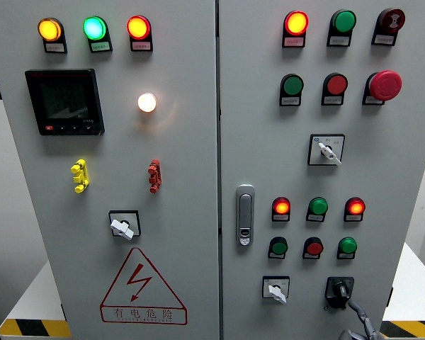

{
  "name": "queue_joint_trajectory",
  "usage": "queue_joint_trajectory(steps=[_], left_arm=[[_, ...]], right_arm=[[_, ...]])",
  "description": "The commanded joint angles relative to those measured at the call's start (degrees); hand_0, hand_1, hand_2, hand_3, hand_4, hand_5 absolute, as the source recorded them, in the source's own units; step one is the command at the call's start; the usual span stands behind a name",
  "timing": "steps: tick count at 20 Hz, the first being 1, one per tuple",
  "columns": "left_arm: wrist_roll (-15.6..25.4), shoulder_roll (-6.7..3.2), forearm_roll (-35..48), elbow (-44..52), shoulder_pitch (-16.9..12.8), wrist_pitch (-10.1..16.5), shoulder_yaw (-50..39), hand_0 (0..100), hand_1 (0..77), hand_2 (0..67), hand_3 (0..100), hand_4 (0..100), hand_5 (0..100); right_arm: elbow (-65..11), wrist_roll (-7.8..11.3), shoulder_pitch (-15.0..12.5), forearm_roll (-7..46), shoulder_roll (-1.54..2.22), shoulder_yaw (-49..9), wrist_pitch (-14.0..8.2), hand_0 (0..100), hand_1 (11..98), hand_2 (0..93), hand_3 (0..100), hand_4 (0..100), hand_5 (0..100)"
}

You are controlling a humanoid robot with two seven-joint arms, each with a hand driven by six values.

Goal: Trip black knob to open circuit
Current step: 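Raise the right hand up toward the black rotary knob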

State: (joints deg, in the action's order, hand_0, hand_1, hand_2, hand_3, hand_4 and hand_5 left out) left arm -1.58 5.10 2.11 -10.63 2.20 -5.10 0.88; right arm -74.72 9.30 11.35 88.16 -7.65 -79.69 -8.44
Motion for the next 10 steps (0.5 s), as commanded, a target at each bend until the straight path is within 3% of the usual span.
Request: queue_joint_trajectory(steps=[1,10], left_arm=[[0.0,0.00,0.0,0.0,0.0,0.0,0.0,0,0.0,19.4,26,10,9],[0.0,0.00,0.0,0.0,0.0,0.0,0.0,0,0.0,19.5,26,10,9]], right_arm=[[-0.2,-0.77,0.1,-0.1,0.00,0.5,0.0,100,58.4,0.0,89,95,100],[0.0,-0.86,0.6,-0.3,0.00,1.3,0.0,100,56.5,0.0,90,95,100]])
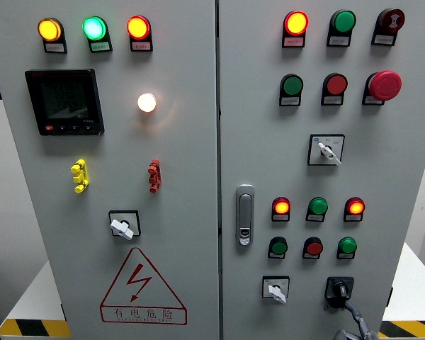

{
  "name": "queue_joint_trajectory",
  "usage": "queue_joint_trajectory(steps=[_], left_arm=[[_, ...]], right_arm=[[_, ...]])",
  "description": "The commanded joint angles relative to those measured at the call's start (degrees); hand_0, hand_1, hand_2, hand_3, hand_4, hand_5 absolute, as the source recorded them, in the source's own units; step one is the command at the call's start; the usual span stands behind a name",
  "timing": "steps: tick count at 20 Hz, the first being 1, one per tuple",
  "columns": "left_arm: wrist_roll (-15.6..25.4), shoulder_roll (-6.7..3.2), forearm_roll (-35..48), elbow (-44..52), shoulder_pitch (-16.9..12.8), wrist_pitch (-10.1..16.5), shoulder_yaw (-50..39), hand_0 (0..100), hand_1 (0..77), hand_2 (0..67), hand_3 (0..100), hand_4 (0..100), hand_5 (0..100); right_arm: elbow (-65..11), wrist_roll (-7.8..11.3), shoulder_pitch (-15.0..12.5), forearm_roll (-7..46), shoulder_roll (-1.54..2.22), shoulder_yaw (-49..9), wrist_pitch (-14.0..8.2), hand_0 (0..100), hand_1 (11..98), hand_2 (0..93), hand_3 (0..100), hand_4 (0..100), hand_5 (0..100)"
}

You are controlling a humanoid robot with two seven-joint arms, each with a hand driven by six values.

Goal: Trip black knob to open circuit
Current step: 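Grip the black rotary knob with the right hand and twist it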

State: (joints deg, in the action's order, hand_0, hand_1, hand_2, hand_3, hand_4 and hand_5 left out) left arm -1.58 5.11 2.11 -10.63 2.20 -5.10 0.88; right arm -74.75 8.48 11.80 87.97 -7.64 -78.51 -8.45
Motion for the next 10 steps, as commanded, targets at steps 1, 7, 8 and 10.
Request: queue_joint_trajectory(steps=[1,7,8,10], left_arm=[[0.0,-0.01,0.0,0.0,0.0,0.0,0.0,0,0.0,19.5,26,10,9],[0.0,-0.01,0.0,0.0,0.0,0.0,0.0,0,0.0,19.5,26,10,9],[0.0,-0.01,0.0,0.0,0.0,0.0,0.0,0,0.0,19.5,26,10,9],[0.0,-0.01,0.0,0.0,0.0,0.0,0.0,0,0.0,19.5,26,10,9]], right_arm=[[0.0,-0.13,0.3,-0.1,0.00,0.1,0.0,100,56.4,0.0,90,95,100],[0.0,-0.22,0.4,-0.3,0.00,0.4,0.0,100,56.0,0.0,90,95,100],[0.0,-0.22,0.4,-0.3,0.00,0.5,0.0,100,56.0,0.0,90,95,100],[0.0,-0.30,0.4,-0.3,0.00,0.8,-0.1,100,56.0,0.0,90,95,100]])
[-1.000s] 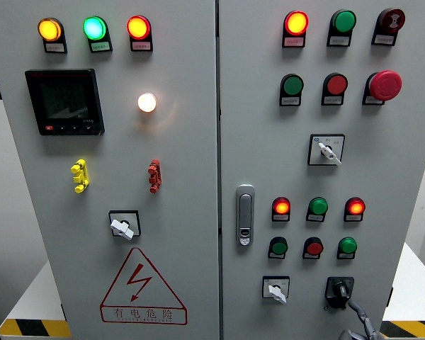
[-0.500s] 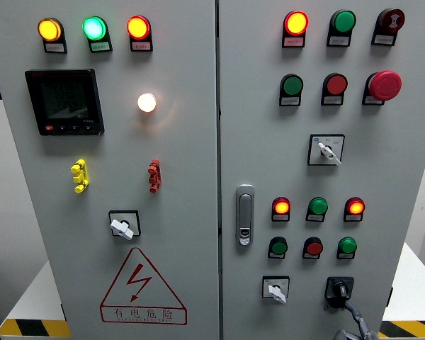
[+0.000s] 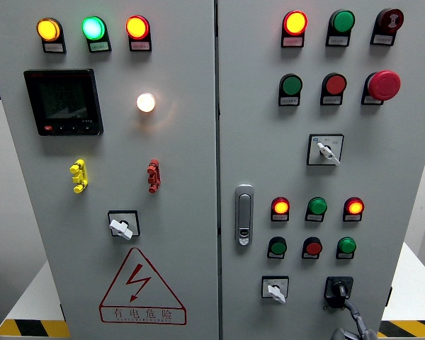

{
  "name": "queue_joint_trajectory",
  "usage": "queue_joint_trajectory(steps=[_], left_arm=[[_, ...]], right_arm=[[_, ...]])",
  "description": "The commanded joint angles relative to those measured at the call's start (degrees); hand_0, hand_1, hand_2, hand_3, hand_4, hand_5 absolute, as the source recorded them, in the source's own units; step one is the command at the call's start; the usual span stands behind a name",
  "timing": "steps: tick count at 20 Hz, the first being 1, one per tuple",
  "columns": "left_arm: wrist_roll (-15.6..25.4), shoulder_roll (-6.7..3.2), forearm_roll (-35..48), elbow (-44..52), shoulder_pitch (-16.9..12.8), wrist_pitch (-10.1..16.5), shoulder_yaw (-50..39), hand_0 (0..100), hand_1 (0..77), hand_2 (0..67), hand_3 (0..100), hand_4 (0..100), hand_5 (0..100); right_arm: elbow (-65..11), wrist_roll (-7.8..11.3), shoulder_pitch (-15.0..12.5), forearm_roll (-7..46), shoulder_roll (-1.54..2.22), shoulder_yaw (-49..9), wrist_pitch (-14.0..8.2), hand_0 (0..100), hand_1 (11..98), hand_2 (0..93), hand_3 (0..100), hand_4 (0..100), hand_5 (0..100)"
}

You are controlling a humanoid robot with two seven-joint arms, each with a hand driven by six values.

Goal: Trip black knob to open circuit
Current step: 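Grip the black rotary knob with the right hand and twist it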

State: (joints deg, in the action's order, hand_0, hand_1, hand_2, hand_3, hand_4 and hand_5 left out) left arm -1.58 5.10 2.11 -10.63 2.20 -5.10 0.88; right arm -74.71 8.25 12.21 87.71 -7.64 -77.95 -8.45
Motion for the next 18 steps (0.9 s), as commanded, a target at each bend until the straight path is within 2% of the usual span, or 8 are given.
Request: queue_joint_trajectory(steps=[1,18], left_arm=[[0.0,0.00,0.0,0.0,0.0,0.0,0.0,0,0.0,19.5,26,10,9],[0.0,0.00,0.0,0.0,0.0,0.0,0.0,0,0.0,19.5,26,10,9]], right_arm=[[-0.1,-0.08,0.0,0.0,-0.01,0.3,-0.1,100,56.0,0.0,90,95,100],[-0.3,-0.43,0.1,0.0,-0.01,1.4,-0.1,100,54.9,0.0,91,96,100]])
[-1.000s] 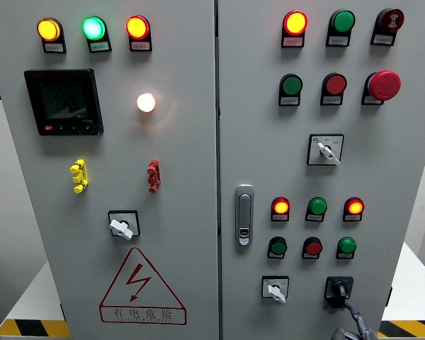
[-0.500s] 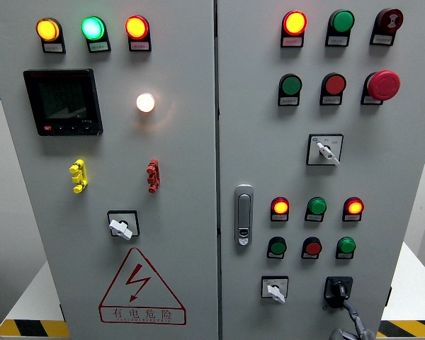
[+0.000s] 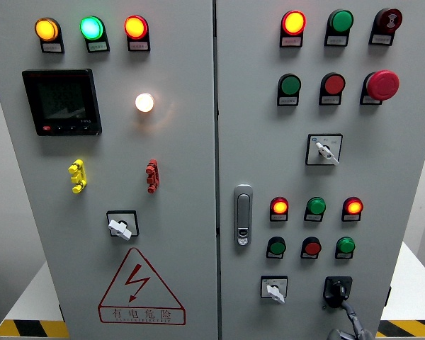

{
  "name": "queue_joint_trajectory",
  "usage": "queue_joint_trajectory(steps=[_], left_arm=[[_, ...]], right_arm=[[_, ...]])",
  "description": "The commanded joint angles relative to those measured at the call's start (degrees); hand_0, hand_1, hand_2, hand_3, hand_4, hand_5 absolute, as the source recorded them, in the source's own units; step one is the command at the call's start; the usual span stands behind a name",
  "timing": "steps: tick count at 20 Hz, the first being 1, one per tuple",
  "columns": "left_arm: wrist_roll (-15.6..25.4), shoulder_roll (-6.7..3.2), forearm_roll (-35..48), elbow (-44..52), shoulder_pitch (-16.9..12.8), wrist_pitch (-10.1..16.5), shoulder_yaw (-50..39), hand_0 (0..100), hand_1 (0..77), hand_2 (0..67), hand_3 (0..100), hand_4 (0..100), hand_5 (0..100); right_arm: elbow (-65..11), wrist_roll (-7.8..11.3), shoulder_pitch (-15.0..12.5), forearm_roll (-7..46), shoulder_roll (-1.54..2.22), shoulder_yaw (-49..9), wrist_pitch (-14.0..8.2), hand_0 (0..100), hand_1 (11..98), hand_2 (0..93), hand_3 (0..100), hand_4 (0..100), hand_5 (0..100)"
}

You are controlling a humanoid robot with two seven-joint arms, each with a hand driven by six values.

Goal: Trip black knob to open circuit
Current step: 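Grip the black rotary knob with the right hand and twist it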

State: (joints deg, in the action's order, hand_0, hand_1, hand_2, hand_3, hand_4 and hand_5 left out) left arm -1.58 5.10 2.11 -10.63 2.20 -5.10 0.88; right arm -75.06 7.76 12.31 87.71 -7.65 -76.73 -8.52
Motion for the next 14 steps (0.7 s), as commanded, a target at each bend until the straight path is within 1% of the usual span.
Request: queue_joint_trajectory(steps=[1,7,10,14], left_arm=[[0.0,0.00,0.0,0.0,0.0,0.0,0.0,0,0.0,19.4,26,10,9],[0.0,0.00,0.0,0.0,0.0,0.0,0.0,0,0.0,19.4,26,10,9],[0.0,0.00,0.0,0.0,0.0,0.0,0.0,0,0.0,19.4,26,10,9],[0.0,0.00,0.0,0.0,0.0,0.0,0.0,0,0.0,19.4,26,10,9]], right_arm=[[0.0,0.06,0.0,0.0,0.00,0.2,0.0,100,54.8,0.0,91,96,100],[-0.2,0.06,0.0,0.0,0.00,0.8,0.0,100,54.6,0.0,91,96,100],[-0.4,-0.38,0.0,0.0,0.00,0.8,0.0,100,54.4,0.0,91,96,100],[-0.7,-0.38,0.0,0.0,0.00,1.5,0.1,100,53.9,0.0,91,96,100]])
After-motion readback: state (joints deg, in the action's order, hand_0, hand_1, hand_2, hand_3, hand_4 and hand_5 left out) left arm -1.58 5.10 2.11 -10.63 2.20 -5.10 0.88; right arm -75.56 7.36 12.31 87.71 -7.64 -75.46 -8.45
